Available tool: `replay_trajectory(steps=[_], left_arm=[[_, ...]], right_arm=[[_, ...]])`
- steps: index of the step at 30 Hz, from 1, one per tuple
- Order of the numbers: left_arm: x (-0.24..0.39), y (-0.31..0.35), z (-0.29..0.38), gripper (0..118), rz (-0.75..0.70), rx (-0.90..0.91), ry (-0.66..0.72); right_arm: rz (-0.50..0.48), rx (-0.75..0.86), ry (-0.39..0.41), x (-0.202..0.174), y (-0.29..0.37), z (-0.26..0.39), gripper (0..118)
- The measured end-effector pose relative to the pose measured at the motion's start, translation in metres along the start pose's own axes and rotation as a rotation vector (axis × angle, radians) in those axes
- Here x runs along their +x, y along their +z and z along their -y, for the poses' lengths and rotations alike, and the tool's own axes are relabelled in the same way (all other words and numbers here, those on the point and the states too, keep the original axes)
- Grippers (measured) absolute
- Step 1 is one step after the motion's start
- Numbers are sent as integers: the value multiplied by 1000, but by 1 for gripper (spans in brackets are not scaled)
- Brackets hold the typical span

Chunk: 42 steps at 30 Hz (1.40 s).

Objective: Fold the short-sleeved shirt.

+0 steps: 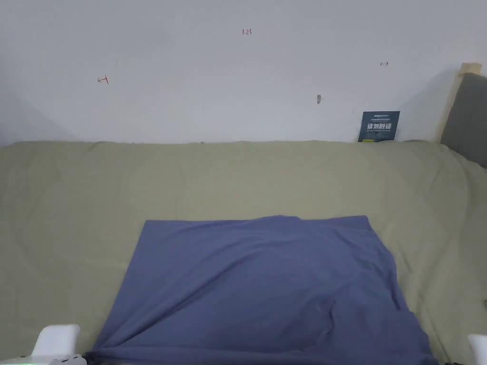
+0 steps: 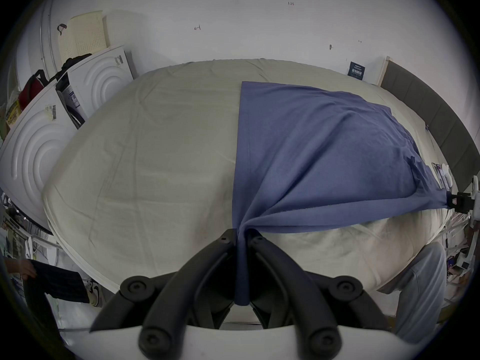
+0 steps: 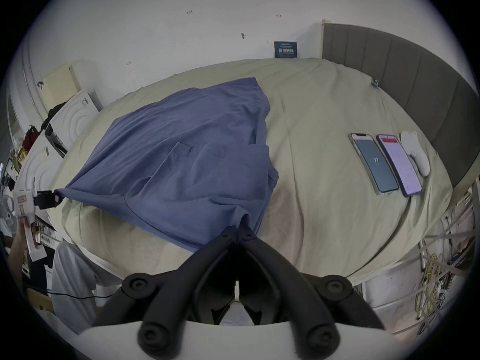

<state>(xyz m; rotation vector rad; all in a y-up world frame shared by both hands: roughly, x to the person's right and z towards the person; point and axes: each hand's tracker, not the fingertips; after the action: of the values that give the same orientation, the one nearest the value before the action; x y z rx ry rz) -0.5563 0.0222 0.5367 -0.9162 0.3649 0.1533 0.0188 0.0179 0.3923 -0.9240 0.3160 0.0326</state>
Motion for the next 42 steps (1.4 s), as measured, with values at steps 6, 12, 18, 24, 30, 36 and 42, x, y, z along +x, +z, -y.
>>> replay_trajectory(steps=[6,12,18,24,30,36,42], left_arm=[[-9,-14,5,61,30,-29,18],[-17,-4,12,113,32,-46,26],[-4,44,17,97,93,0,62],[-28,15,26,0,118,-17,100],[-32,20,38,21,71,44,98],[-36,7,11,115,101,37,74],[-13,-15,6,106,43,-6,58]], right_arm=[[33,-37,-26,2,-11,1,54],[37,-60,-93,-1,0,-1,115],[-15,39,-53,-28,22,2,96],[-56,91,-33,-30,13,12,0],[-39,77,-35,-30,17,19,0],[-37,66,-45,-24,15,20,0],[-26,54,-32,-23,11,18,0]])
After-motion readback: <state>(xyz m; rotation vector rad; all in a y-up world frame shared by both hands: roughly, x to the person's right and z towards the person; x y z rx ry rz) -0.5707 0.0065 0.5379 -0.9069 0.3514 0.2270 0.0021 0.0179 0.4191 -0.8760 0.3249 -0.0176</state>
